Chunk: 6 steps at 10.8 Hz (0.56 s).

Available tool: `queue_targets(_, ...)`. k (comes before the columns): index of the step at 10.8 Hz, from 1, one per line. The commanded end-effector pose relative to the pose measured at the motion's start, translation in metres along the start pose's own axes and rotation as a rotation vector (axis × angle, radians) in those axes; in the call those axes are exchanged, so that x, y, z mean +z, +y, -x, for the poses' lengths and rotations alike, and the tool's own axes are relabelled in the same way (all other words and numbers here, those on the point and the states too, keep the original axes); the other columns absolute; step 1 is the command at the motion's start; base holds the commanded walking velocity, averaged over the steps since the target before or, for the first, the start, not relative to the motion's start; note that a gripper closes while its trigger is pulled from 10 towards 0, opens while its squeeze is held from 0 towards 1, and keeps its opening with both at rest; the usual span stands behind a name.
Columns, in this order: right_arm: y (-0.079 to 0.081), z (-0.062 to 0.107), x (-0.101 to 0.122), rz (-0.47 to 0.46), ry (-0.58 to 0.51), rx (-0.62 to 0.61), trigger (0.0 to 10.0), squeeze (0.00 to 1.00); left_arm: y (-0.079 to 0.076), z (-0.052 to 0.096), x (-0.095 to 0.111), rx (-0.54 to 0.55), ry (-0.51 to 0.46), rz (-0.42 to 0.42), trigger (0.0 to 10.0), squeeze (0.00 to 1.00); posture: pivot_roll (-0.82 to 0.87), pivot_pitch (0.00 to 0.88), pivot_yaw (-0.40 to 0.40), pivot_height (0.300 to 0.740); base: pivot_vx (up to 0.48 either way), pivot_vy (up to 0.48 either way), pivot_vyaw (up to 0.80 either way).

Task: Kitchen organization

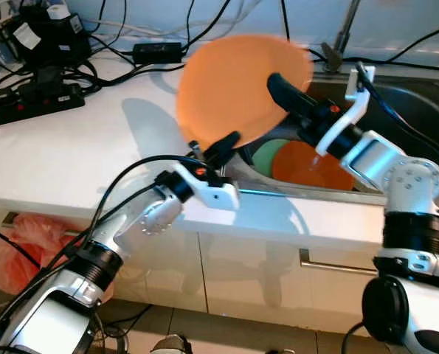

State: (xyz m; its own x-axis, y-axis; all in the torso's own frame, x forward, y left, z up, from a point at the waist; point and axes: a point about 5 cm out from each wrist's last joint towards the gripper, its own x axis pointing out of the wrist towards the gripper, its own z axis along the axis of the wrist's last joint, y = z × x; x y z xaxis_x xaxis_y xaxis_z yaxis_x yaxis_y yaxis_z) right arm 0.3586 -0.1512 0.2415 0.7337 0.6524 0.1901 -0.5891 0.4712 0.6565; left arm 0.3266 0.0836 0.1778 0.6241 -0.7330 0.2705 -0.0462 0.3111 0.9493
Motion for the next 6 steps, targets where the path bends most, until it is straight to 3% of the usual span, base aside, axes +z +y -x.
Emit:
queue_targets(1,0.001,-0.005,0.001,0.005,-0.006,-0.01,5.6,0.0,0.007,-0.003,0.007,0.052,-0.036,-0.008,0.0,0.0,0.09,0.081,0.021,0.74,0.0,0.0,0.0)
queue_targets(2,-0.001,-0.007,0.0,-0.001,-0.011,-0.013,5.8,0.0,0.004,-0.001,0.013,0.053,-0.05,0.0,0.0,0.0,0.09,0.083,0.019,0.74,0.0,0.0,0.0)
queue_targets(3,-0.002,-0.008,0.0,-0.005,-0.015,-0.019,3.7,0.0,0.001,0.0,0.017,0.052,-0.057,0.008,0.0,0.0,0.09,0.083,0.019,0.74,0.0,0.0,0.0)
queue_targets(4,-0.004,-0.008,0.0,-0.01,-0.016,-0.026,0.0,0.0,0.0,0.001,0.019,0.052,-0.062,0.013,0.0,0.0,0.09,0.085,0.018,0.74,0.0,0.0,0.0)
queue_targets(6,-0.013,-0.007,-0.002,-0.031,-0.011,-0.092,0.0,0.0,0.0,0.001,0.022,0.061,-0.07,0.011,0.0,0.0,0.09,0.085,0.017,0.74,0.0,0.0,0.0)
